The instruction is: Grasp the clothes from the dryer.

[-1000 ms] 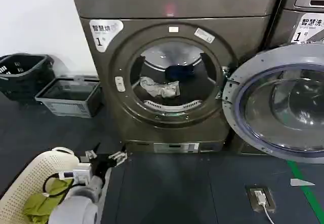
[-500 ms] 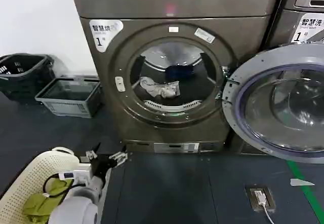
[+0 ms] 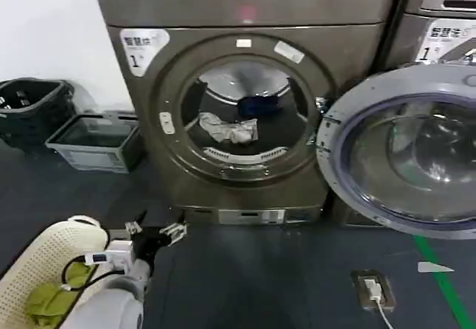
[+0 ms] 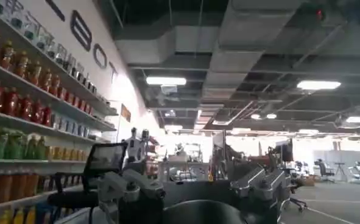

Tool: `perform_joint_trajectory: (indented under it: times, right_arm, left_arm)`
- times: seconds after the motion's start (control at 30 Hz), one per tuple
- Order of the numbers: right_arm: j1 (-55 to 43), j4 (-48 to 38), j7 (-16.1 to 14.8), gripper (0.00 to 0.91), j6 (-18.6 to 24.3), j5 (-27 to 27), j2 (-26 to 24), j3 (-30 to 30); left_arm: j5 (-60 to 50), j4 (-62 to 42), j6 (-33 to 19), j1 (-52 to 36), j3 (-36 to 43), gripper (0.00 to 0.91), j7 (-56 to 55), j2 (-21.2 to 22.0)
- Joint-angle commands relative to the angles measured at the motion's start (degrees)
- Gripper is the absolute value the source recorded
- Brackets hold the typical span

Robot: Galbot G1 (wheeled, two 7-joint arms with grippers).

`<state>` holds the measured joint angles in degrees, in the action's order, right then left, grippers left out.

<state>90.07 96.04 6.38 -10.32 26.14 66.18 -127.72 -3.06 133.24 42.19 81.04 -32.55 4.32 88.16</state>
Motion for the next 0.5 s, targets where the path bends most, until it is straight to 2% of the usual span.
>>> perform_joint_trajectory:
  times: [0.03,0.5]
  right_arm:
    - [-0.16,0.08,0.22,0.907,0.19,0.16,0.1,0.26]
    - [-0.46,-0.97,0.31,0.907,0.58,0.07,0.01,0.55]
  left_arm:
    - [-0.01,0.08,2.81,0.01,0.0,0.907,0.01,0.06]
    - [0.48,-0.25,2.81,-0.4,-0.1,0.907,0.51,0.25]
